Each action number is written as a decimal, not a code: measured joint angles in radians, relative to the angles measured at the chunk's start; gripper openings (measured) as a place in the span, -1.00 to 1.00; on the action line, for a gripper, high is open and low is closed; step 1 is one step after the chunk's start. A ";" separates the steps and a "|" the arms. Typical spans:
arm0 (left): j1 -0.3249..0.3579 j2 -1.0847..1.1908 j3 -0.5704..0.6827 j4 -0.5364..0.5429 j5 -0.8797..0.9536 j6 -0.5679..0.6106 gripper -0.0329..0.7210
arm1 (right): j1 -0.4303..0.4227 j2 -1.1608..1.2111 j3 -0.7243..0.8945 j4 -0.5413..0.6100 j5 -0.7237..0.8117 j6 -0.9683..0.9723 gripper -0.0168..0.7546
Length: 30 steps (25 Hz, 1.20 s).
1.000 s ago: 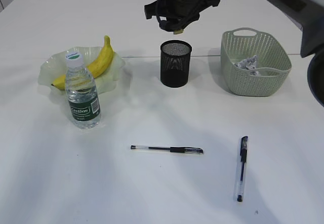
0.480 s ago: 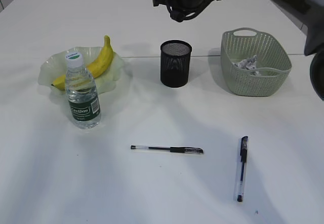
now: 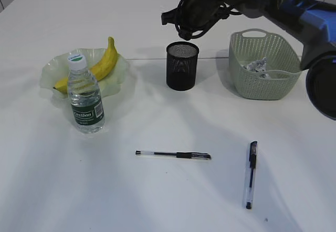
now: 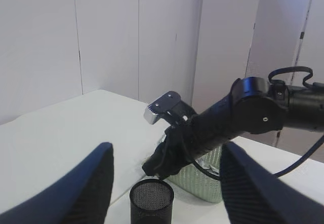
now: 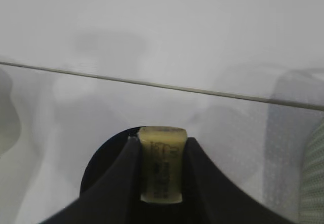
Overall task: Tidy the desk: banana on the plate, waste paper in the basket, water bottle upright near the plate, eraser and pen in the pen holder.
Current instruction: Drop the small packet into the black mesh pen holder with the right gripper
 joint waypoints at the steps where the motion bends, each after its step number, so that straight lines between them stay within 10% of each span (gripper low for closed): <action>1: 0.000 0.000 0.000 0.000 0.000 0.000 0.30 | 0.000 0.005 0.000 0.000 -0.004 0.000 -0.53; 30: 0.000 -0.002 0.000 0.000 0.000 0.000 0.29 | 0.000 0.052 0.000 0.023 -0.011 0.000 -0.18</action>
